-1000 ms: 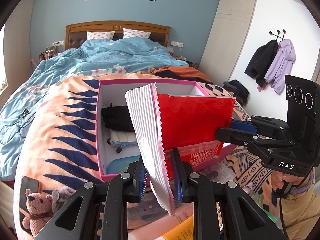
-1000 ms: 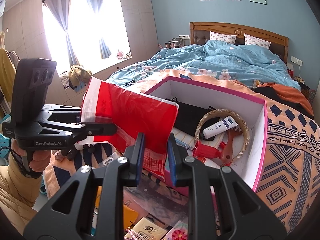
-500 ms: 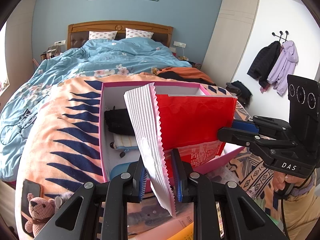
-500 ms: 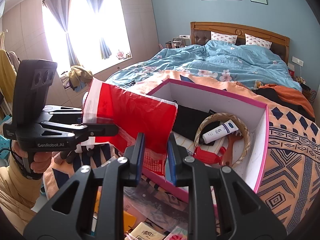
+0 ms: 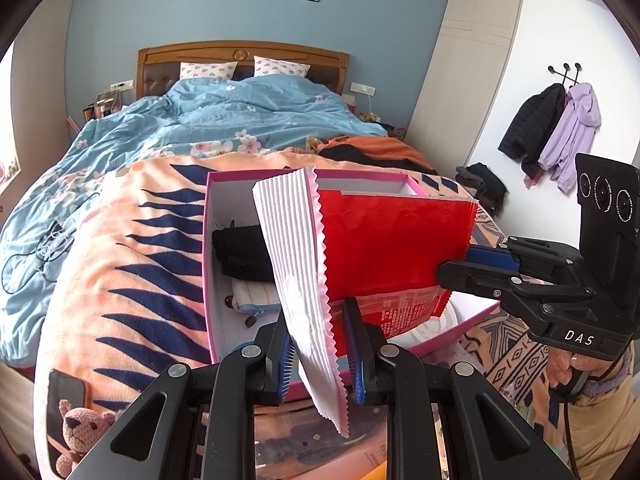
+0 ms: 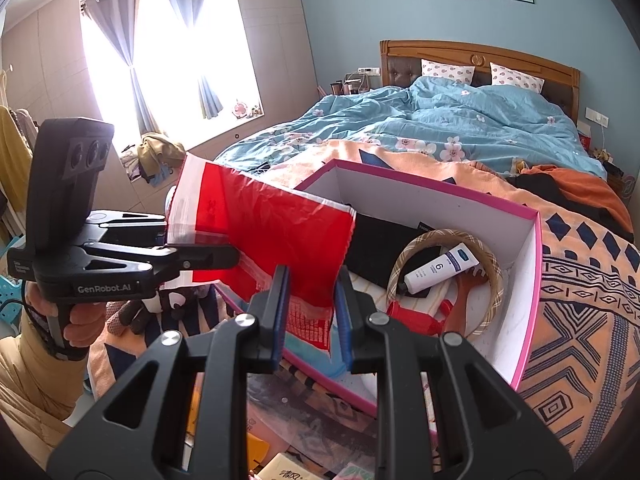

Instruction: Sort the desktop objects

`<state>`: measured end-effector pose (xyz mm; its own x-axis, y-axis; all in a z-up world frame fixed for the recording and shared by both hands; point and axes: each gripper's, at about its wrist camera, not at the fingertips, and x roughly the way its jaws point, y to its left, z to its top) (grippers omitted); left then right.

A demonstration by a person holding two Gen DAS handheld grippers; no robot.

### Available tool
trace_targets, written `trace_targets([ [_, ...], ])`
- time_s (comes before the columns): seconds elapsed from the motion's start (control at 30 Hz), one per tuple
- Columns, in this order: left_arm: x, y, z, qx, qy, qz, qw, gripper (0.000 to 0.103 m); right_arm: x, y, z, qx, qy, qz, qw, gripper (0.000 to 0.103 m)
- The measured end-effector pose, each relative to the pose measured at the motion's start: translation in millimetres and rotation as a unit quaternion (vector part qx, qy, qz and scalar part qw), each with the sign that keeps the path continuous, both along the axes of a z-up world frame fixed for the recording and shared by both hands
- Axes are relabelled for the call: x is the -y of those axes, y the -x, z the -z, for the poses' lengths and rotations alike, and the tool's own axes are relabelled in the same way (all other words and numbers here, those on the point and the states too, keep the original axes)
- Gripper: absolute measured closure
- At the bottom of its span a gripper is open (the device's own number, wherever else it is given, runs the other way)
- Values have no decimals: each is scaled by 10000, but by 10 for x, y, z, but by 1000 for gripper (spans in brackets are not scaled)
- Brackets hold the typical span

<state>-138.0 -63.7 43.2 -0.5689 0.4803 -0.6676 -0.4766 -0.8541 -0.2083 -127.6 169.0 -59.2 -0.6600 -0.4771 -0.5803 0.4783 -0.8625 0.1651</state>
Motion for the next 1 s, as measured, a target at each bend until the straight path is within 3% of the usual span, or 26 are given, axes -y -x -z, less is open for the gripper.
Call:
trace_targets([
  [1.0,-4,209,17,67,-38,-115,9999,81,-2,213,-9,-5,-65,37,10000,79],
])
